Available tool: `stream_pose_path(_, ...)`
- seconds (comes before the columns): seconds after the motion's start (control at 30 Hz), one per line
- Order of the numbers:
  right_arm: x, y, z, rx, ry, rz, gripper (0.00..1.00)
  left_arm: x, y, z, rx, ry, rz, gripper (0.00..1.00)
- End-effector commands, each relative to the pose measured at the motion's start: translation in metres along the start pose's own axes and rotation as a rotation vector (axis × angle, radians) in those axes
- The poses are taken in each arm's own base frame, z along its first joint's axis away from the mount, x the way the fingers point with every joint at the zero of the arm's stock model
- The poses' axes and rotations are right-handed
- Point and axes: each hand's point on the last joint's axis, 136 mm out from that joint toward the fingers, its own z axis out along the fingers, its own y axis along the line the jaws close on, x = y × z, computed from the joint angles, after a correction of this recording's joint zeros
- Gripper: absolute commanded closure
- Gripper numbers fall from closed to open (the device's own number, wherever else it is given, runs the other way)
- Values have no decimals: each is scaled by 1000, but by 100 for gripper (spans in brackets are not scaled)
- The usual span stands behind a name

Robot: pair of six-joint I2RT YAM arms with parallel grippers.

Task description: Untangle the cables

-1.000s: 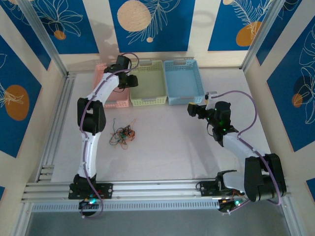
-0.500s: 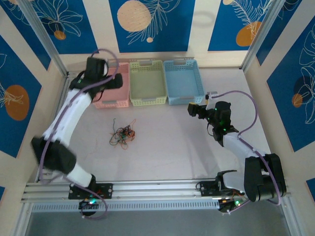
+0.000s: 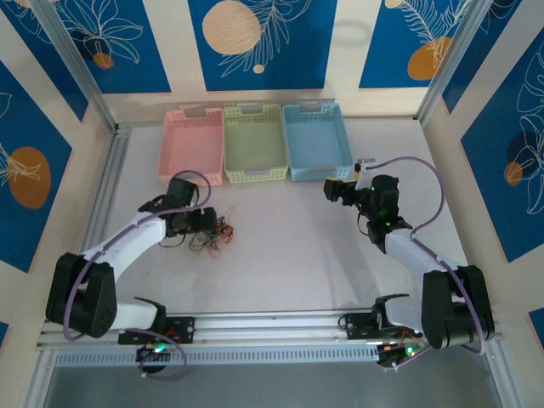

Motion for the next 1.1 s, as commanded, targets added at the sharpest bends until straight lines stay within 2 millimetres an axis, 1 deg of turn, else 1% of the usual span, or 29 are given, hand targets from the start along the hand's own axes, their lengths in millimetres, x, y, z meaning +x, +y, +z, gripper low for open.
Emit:
stream_pose_path(0.0,-10,6,1,-24,-18,6,5,3,-20,16,35,-1,7,9)
stream_pose_path(0.07,-10,6,1,-24,-18,8,5,6,-31,23,38,19,34,15)
stream_pose_path(0.17,-9,6,2,-25,-13,10,5,12,-50,28,44,29,67,18)
stream_pose_path(0.23,-9,5,2,-23,-14,9,5,20,-59,35,44,48,83,18)
stream_pose_path(0.33,-9,4,1,-16,-16,9,5,37,-70,48,26,82,123,15)
stream_pose_path(0.43,-10,4,0,-15,-20,9,5,55,-87,63,27,123,164,16)
stream_pose_path(0.53,-10,3,0,-14,-18,12,5,68,-105,77,46,157,186,27)
stream_pose_path(0.63,-9,4,0,-15,-17,14,5,73,-117,83,35,164,219,38)
stream_pose_path(0.73,-10,3,0,-14,-20,12,5,74,-134,83,44,159,255,56)
stream_pose_path(0.8,-10,2,0,-12,-21,12,5,77,-153,81,62,163,284,69)
stream_pose_path(0.9,-10,1,-1,-8,-19,18,5,83,-177,80,81,161,324,81)
stream_pose_path(1.0,-11,1,-2,-7,-24,18,5,94,-198,80,116,174,342,97)
stream_pose_path(1.03,-12,0,-3,-6,-28,16,5,97,-202,79,122,175,348,100)
stream_pose_path(1.07,-12,1,-3,-7,-28,17,5,102,-208,77,129,176,357,100)
